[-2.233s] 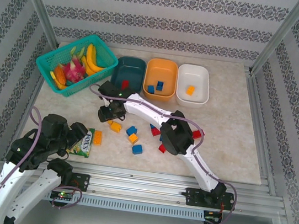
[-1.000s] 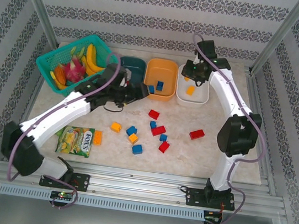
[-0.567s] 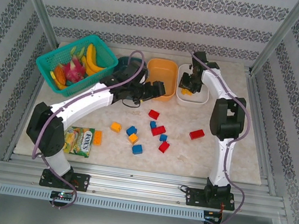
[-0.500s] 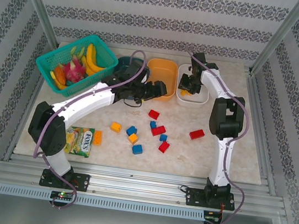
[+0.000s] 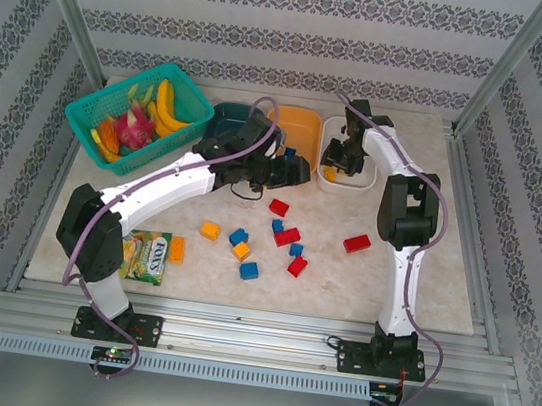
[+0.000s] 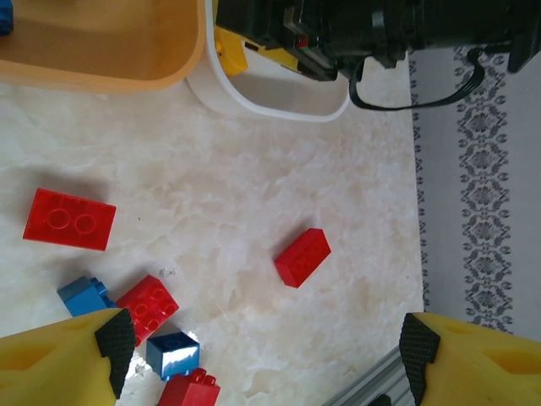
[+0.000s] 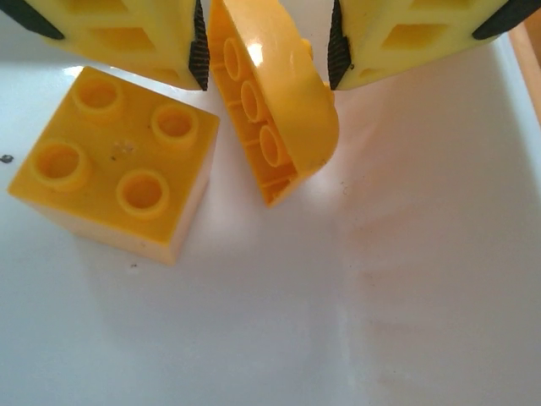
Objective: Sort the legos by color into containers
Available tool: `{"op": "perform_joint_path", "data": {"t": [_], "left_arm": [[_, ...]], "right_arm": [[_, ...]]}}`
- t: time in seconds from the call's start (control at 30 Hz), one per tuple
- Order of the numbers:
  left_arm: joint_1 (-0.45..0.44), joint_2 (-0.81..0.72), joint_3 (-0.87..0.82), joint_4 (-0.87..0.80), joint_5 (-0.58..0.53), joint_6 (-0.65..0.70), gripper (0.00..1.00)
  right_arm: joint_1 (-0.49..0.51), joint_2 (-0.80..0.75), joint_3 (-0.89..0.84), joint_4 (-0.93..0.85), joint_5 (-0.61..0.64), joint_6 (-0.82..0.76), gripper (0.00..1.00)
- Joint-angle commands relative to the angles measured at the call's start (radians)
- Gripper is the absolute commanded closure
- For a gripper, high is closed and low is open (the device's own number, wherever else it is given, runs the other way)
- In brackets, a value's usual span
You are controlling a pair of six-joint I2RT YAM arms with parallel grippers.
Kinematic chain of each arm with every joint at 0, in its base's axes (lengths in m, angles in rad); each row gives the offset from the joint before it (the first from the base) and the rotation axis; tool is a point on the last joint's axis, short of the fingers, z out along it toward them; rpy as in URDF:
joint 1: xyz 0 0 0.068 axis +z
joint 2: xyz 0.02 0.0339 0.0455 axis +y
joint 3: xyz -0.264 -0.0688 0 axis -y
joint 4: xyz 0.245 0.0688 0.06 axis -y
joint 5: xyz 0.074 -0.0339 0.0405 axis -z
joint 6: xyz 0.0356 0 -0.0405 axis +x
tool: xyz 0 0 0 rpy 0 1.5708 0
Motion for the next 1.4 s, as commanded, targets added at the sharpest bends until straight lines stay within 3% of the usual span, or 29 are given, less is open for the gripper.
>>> {"op": "perform_joint_path", "data": {"t": [0.0, 0.27, 0.47, 0.63, 0.8, 0.9, 1.13, 1.37], "left_arm": [[-0.027, 0.013, 0.024, -0.045, -0.019, 0.056, 0.16], [-0.045, 0.005, 0.025, -0.151, -0.072, 0.056, 0.17], [-0.045, 0.071, 0.049, -0.275, -0.164, 0.019, 0.2], [-0.045, 0.195, 0.138, -0.36, -0.241, 0.109, 0.18], [-0.045, 0.324, 0.237, -0.429, -0.252, 0.133, 0.14], [-0.043, 0.374, 0.268, -0.438, -0.239, 0.018, 0.13], [-0.043, 0.43, 0.286, -0.385, -0.225, -0.425, 0.14], [-0.042, 0.466, 0.318, -0.341, -0.278, -0.637, 0.15]], "right_arm": [[0.003, -0.121, 0.016, -0.019, 0.0, 0.006, 0.55], [0.034, -0.42, -0.165, 0.015, 0.029, 0.057, 0.55], [0.075, -0.761, -0.536, 0.128, -0.048, 0.133, 0.47], [0.149, -1.066, -0.858, 0.239, -0.163, 0.159, 0.32], [0.183, -1.265, -1.067, 0.232, -0.223, 0.205, 0.28], [0.184, -1.343, -1.121, 0.205, -0.23, 0.219, 0.29], [0.182, -1.415, -1.176, 0.16, -0.244, 0.202, 0.29], [0.172, -1.434, -1.201, 0.185, -0.298, 0.185, 0.27]]}}
